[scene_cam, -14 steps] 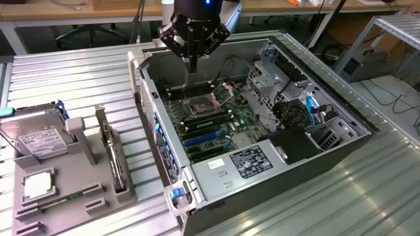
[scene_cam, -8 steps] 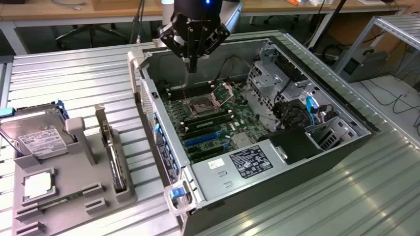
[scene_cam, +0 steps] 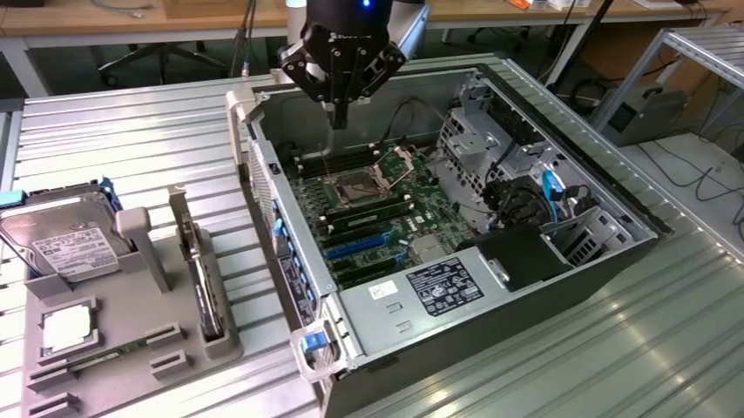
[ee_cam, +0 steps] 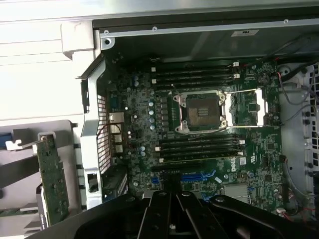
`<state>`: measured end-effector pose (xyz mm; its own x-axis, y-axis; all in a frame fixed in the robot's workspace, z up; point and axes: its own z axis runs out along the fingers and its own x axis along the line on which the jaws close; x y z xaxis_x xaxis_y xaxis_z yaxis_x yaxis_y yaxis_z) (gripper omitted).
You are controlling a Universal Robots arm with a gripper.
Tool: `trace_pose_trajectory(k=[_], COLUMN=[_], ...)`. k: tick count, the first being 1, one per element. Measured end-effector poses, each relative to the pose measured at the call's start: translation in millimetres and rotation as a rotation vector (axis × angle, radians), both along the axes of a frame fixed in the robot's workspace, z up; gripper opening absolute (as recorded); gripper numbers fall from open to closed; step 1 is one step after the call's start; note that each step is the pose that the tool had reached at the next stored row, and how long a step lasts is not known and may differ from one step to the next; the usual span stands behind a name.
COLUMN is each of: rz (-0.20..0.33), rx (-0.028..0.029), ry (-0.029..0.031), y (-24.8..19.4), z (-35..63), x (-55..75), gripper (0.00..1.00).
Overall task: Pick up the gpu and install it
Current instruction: 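Reach for the gpu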
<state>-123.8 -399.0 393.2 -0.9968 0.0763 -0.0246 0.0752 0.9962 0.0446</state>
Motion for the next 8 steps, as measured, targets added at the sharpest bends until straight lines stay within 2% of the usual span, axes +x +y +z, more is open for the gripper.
trace_pose_trajectory(k=[8], rz=[0.0], rx=[-0.0002], ry=[0.0001], y=[0.0], z=[0.1], x=[-17.1], gripper=[0.11])
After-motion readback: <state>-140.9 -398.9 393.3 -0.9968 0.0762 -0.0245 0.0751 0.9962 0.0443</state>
